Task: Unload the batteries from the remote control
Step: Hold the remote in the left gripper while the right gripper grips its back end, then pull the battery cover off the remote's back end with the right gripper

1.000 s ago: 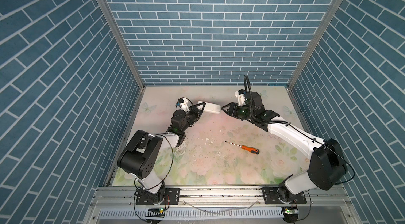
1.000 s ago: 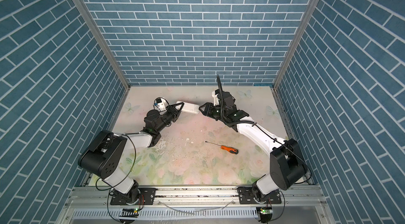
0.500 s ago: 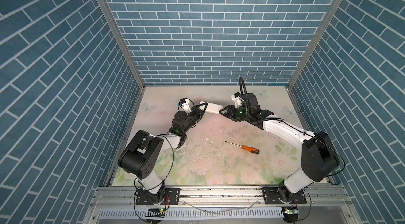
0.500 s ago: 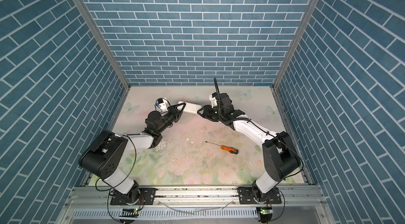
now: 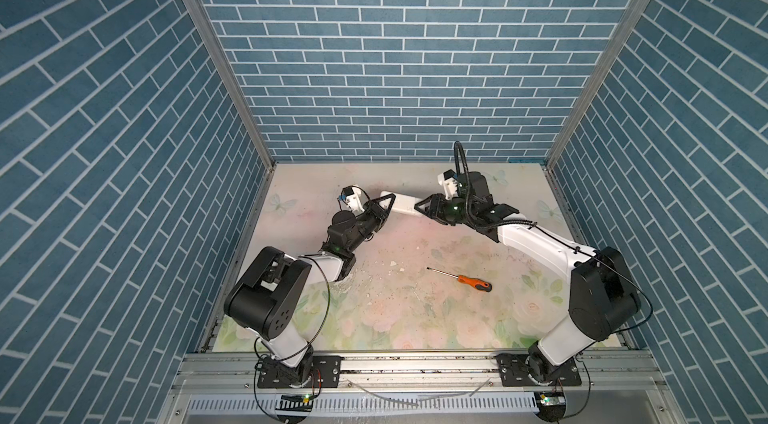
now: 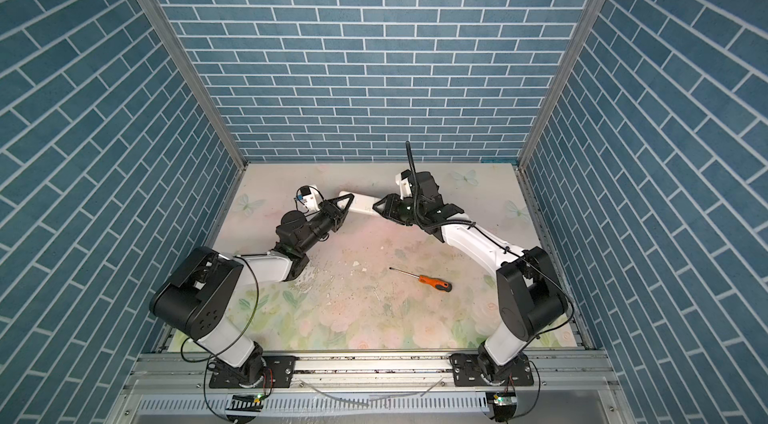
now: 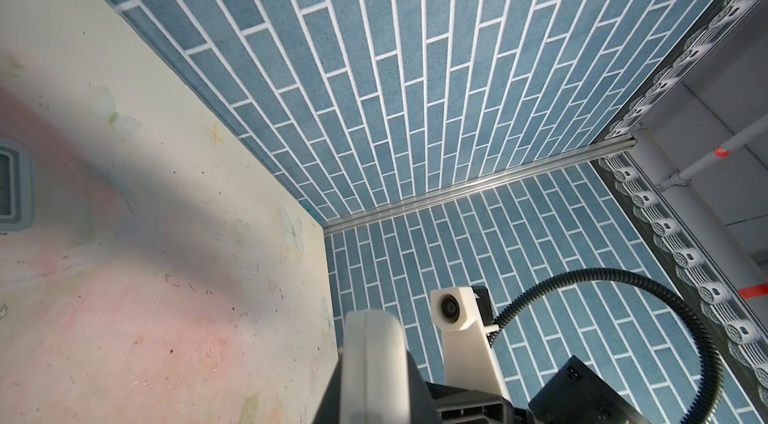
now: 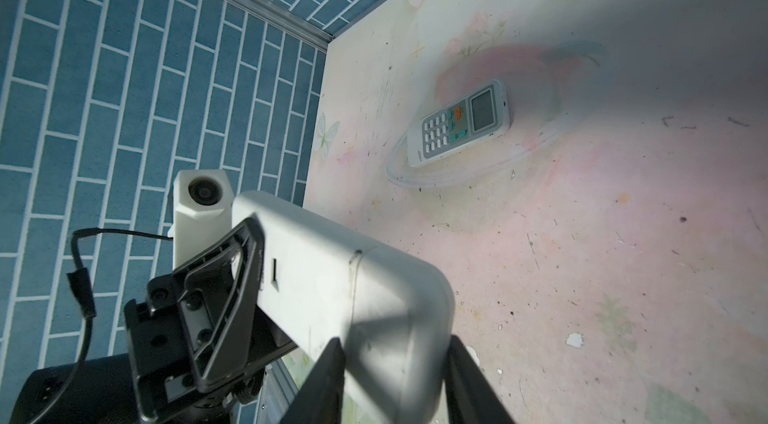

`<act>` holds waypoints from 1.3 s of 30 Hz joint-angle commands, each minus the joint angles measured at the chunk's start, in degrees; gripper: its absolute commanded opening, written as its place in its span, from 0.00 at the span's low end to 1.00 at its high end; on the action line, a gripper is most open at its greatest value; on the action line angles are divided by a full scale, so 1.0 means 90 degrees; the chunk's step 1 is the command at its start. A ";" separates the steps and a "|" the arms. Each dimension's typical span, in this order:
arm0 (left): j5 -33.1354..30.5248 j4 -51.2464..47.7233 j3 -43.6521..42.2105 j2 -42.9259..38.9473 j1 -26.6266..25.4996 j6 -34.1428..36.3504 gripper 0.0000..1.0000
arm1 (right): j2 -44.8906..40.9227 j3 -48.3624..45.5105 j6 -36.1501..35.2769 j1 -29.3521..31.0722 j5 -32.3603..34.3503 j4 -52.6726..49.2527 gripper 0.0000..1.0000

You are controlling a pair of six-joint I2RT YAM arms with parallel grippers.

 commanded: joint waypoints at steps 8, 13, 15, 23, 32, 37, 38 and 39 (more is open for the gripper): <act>0.0119 0.0491 -0.0007 0.0043 -0.0026 -0.0104 0.00 | 0.0100 0.0359 0.0166 0.0005 -0.0081 0.0168 0.30; 0.0119 0.0512 -0.0007 0.0044 -0.0035 -0.0117 0.00 | 0.0092 0.0335 0.0158 0.0008 -0.0104 0.0206 0.24; 0.0124 0.0513 -0.0006 0.0036 -0.0037 -0.0118 0.00 | 0.0093 0.0330 0.0157 0.0009 -0.0120 0.0208 0.24; 0.0119 0.0700 -0.0012 0.0015 -0.0082 -0.0243 0.00 | 0.0137 0.0320 0.0204 0.0005 -0.0266 0.0449 0.40; 0.0139 0.0765 -0.0063 -0.0054 -0.0097 -0.0282 0.00 | 0.0071 0.0227 0.0306 -0.0011 -0.0303 0.0704 0.29; 0.0114 0.0880 -0.0075 -0.0005 -0.0127 -0.0335 0.00 | 0.0078 0.0208 0.0376 -0.0021 -0.0430 0.0827 0.26; 0.0114 0.0915 -0.0065 0.0005 -0.0125 -0.0350 0.00 | 0.0068 0.0195 0.0395 -0.0019 -0.0432 0.0861 0.26; 0.0112 0.0946 -0.0062 0.0015 -0.0135 -0.0369 0.00 | 0.0060 0.0183 0.0401 -0.0018 -0.0432 0.0870 0.26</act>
